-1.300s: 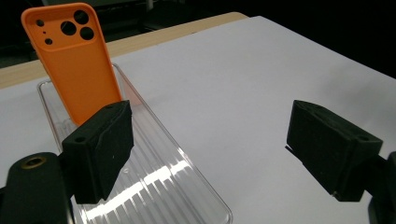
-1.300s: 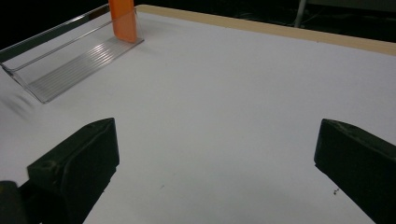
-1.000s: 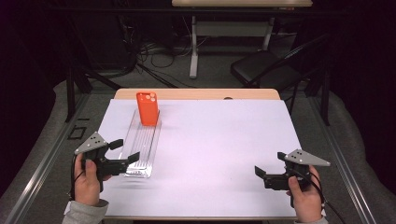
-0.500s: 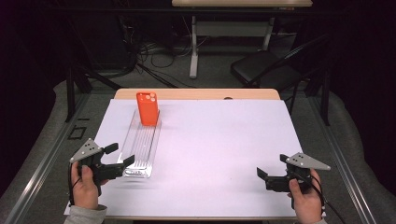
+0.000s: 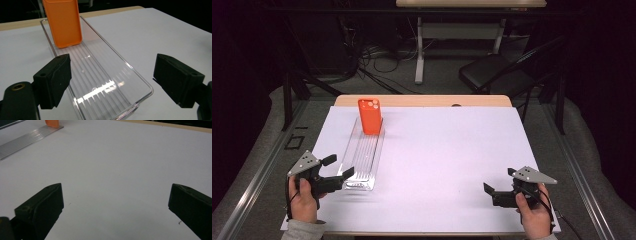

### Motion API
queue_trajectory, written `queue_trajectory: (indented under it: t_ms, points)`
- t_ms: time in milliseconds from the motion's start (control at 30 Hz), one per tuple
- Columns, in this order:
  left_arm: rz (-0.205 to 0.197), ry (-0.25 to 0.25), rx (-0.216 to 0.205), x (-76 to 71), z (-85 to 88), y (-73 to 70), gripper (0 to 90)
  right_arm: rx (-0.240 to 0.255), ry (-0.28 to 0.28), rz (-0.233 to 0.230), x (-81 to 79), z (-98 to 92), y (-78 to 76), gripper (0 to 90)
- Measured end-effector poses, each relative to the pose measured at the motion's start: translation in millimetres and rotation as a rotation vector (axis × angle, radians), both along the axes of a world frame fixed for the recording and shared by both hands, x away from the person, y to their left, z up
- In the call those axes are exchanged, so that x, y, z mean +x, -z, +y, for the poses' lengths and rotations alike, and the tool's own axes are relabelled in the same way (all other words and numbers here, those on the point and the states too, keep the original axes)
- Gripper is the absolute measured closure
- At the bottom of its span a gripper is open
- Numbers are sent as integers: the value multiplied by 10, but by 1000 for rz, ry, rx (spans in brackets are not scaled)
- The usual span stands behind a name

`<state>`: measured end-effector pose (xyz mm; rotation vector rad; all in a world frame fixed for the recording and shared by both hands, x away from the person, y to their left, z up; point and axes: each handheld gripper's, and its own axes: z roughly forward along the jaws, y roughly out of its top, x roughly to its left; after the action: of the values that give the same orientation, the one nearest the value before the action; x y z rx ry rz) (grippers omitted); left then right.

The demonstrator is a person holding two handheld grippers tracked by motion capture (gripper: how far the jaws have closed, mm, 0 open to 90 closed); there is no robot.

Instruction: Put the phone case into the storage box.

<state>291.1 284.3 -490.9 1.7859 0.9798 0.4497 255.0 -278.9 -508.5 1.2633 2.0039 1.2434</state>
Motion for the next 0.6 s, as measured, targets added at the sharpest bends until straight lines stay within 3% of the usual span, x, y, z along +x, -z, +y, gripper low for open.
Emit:
queue_trajectory:
  t_ms: [233,600]
  points:
    - [3,-2,1,6,1,37,151,11,28,1,20,-35,83,0]
    - [5,-19,-8,9,14,59,151,13,25,7,25,-21,145,0]
